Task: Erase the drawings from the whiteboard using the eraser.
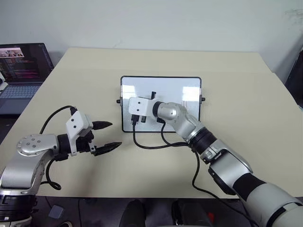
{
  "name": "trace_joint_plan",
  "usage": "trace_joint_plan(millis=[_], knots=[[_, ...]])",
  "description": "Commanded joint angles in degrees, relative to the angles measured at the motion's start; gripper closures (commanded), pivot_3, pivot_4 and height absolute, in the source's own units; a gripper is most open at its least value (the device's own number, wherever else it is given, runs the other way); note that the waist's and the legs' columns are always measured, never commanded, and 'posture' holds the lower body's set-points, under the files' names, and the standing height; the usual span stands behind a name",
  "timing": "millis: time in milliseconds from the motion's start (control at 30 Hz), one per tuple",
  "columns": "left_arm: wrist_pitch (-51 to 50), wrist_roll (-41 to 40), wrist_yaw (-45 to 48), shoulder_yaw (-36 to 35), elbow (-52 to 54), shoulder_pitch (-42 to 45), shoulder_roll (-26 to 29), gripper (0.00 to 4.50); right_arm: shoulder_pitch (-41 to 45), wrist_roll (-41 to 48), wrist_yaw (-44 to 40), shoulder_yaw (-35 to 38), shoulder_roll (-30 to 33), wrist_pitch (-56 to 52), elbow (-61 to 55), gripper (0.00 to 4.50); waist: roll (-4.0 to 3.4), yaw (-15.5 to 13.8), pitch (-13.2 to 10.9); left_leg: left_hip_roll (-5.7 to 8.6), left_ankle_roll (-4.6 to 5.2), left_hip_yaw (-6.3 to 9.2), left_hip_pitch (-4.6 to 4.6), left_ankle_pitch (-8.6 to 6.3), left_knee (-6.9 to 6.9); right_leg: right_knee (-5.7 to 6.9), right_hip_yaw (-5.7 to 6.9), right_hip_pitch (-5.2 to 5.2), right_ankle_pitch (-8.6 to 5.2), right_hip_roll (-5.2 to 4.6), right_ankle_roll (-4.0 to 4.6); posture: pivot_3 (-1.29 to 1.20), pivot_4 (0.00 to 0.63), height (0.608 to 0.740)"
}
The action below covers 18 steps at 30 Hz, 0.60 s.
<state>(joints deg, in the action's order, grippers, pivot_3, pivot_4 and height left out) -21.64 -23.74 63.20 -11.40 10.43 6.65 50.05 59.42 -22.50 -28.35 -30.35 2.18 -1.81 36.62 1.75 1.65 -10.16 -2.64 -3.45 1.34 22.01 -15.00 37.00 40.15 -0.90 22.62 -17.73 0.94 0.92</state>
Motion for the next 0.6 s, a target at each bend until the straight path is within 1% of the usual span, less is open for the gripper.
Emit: trace_joint_plan(millis=[33, 133, 167, 300, 367, 433, 500, 600], knots=[[1.43, 0.19, 0.60, 0.14, -0.33, 1.81, 0.83, 0.00, -2.52, -0.50, -5.51, -0.54, 2.58, -3.43, -1.68, 3.51, 0.01, -0.01, 0.01, 0.00, 0.00, -0.01, 0.00, 0.00, 0.00, 0.00, -0.01, 0.00, 0.00, 0.00, 0.00, 0.00, 0.150, 0.740], [1.62, 0.21, 0.93, 0.55, -0.88, 2.31, 0.84, 0.00, -4.89, -1.05, -9.29, -1.96, 3.62, -4.98, -4.77, 3.51, 0.02, 0.08, 0.02, 0.00, 0.01, 0.00, -0.05, 0.00, -0.01, -0.04, -0.01, -0.07, 0.00, 0.00, 0.00, 0.00, 0.150, 0.740], [1.74, 0.23, 1.12, 0.74, -1.01, 2.39, 0.86, 0.00, -5.10, -1.46, -8.22, -1.71, 3.58, -4.73, -5.03, 3.51, 0.02, 0.16, 0.02, 0.00, 0.01, -0.02, -0.08, 0.00, -0.01, -0.03, -0.02, -0.08, 0.00, 0.00, 0.00, 0.00, 0.150, 0.740], [1.96, 0.34, 1.30, 1.17, -1.46, 2.89, 0.72, 0.00, -2.49, -2.62, 0.94, 1.08, 2.32, -2.16, -3.90, 3.51, 0.01, 0.18, 0.01, -0.02, 0.01, 0.02, -0.17, 0.01, 0.00, 0.07, 0.01, -0.11, 0.00, 0.02, 0.00, 0.00, 0.150, 0.740], [1.99, 0.32, 1.27, 1.11, -1.30, 2.78, 0.65, 0.00, -2.32, -1.84, -0.13, 1.13, 2.12, -2.64, -3.72, 3.51, 0.01, 0.13, 0.01, -0.01, 0.01, 0.02, -0.19, 0.02, 0.03, 0.16, 0.00, -0.11, 0.00, 0.02, 0.00, 0.00, 0.150, 0.740], [2.04, 0.37, 1.21, 0.92, -1.22, 2.39, 0.70, 0.00, -3.87, -0.56, -5.54, -0.27, 2.43, -4.37, -4.74, 3.51, 0.02, 0.10, 0.01, 0.00, 0.01, 0.02, -0.19, 0.02, 0.05, 0.17, 0.00, -0.11, 0.00, 0.02, 0.00, 0.00, 0.150, 0.740], [2.02, 0.55, 0.94, 0.50, -1.39, 1.97, 0.85, 0.00, -5.33, 0.04, -8.79, -1.43, 2.35, -4.03, -6.62, 3.51, 0.03, 0.12, 0.02, 0.01, 0.01, 0.00, -0.19, 0.02, 0.04, 0.17, -0.02, -0.11, -0.01, 0.02, -0.01, 0.00, 0.150, 0.740], [1.94, 0.44, 0.60, -0.19, -1.15, 1.43, 0.95, 0.00, -3.53, -1.32, -3.02, -0.23, 0.09, -1.11, -4.56, 3.51, 0.01, 0.22, 0.01, -0.01, 0.01, -0.01, -0.16, 0.01, 0.01, 0.13, -0.02, -0.07, -0.01, 0.02, -0.01, 0.00, 0.150, 0.740]])
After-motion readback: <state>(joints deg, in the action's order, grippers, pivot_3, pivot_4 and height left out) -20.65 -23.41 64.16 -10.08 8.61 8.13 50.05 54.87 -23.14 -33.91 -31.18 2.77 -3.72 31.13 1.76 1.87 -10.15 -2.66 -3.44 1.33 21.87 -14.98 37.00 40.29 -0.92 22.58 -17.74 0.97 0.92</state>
